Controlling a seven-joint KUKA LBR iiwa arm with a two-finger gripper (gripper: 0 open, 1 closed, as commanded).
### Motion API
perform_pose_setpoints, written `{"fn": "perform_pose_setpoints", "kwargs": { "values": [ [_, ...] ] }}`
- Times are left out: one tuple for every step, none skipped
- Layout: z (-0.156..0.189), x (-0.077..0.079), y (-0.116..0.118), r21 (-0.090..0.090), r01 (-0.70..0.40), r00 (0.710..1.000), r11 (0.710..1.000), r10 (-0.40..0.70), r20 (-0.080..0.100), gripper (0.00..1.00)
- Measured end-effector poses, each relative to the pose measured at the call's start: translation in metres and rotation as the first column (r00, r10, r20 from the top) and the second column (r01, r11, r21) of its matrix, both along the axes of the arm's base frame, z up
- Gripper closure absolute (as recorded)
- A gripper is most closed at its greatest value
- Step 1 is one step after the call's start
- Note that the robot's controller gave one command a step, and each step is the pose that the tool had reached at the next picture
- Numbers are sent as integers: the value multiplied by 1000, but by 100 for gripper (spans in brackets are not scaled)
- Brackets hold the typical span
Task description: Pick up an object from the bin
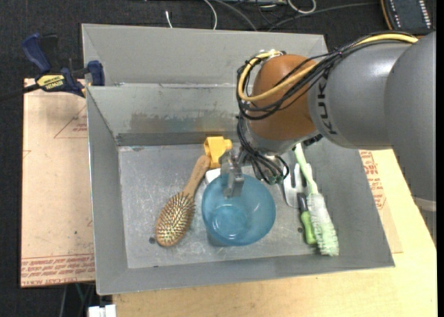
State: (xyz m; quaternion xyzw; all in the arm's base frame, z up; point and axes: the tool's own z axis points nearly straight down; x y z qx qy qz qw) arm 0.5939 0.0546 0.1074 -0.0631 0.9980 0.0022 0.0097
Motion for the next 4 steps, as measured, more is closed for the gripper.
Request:
{"fn": "perform_pose_setpoints", "kwargs": {
  "values": [
    [-12, -80, 24, 8, 199, 980, 980, -199, 12, 100],
    [-31, -60, -51, -1, -93, 996, 996, 93, 13, 100],
    [65, -74, 27, 9, 172, 985, 985, -172, 9, 100],
    [113, -52, -42, -1, -44, 999, 999, 44, 9, 100]
  ]
}}
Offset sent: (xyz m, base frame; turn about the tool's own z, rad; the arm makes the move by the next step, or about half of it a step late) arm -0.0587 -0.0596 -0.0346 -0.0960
